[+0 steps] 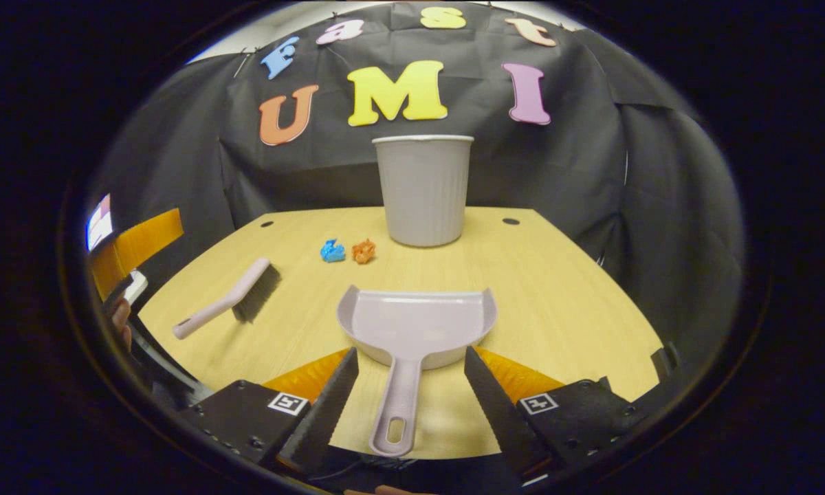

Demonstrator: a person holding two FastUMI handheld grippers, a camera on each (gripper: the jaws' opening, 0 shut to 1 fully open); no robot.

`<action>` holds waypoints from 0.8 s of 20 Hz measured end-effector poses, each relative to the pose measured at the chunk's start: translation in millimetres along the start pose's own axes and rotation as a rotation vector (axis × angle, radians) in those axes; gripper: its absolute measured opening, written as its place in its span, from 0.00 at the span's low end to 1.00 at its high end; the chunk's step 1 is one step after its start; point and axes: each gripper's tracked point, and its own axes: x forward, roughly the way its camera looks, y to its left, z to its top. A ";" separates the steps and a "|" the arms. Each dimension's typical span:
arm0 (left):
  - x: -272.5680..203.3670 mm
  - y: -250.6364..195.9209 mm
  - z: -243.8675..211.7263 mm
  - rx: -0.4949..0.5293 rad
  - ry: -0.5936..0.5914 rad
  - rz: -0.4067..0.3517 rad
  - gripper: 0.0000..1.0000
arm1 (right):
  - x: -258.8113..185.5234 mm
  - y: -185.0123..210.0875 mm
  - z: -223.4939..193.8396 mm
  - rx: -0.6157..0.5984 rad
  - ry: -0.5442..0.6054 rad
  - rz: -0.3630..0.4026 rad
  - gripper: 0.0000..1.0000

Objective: Pick up the small broom and dustpan from the desktop, sweep the trash into the dustpan with the broom, and then empty the trash into the garbage bin.

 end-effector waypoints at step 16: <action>6.9 8.4 -7.0 -0.026 0.033 -0.007 0.99 | 44.2 4.5 -0.4 -0.056 0.327 -0.032 0.91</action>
